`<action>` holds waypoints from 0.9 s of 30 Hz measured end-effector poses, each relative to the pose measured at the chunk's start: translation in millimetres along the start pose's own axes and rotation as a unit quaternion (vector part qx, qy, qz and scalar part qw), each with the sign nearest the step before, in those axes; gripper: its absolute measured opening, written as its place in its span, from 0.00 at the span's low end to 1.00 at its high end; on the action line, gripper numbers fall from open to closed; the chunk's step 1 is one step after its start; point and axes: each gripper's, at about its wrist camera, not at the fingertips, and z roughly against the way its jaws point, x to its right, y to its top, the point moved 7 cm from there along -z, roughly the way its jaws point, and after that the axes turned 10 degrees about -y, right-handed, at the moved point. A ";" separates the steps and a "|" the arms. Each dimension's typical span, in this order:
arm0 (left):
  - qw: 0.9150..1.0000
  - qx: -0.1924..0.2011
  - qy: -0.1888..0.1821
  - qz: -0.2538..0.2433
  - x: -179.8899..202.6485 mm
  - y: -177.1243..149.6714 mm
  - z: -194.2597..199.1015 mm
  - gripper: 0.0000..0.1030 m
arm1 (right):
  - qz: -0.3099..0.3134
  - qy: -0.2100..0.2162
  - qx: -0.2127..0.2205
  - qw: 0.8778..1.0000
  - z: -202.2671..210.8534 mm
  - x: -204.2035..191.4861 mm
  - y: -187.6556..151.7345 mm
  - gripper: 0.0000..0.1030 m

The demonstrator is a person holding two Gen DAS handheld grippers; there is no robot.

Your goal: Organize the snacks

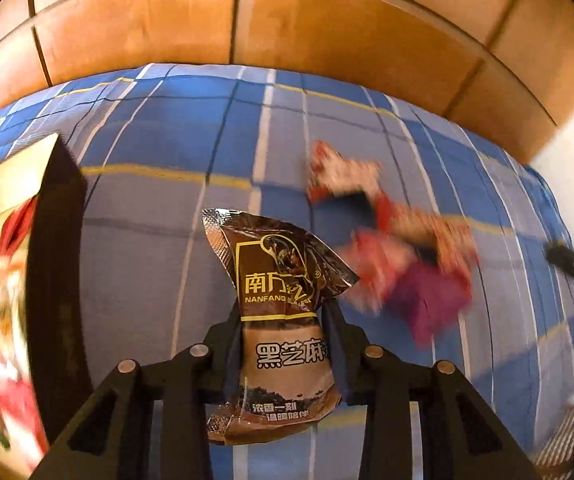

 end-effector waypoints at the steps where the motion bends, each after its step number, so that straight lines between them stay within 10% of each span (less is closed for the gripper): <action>1: 1.000 -0.003 -0.001 -0.008 3.7 -9.8 2.7 0.36 | 0.002 0.002 -0.004 1.000 -0.9 -1.1 -1.8 0.49; 11: 0.995 -0.003 -0.021 -0.094 24.0 -88.2 25.4 0.39 | 0.045 0.022 -0.035 0.998 -12.4 -25.2 -20.0 0.49; 27: 0.992 0.020 -0.033 -0.123 24.4 -99.1 27.4 0.42 | 0.168 0.038 -0.041 0.984 -39.3 -77.0 -22.0 0.43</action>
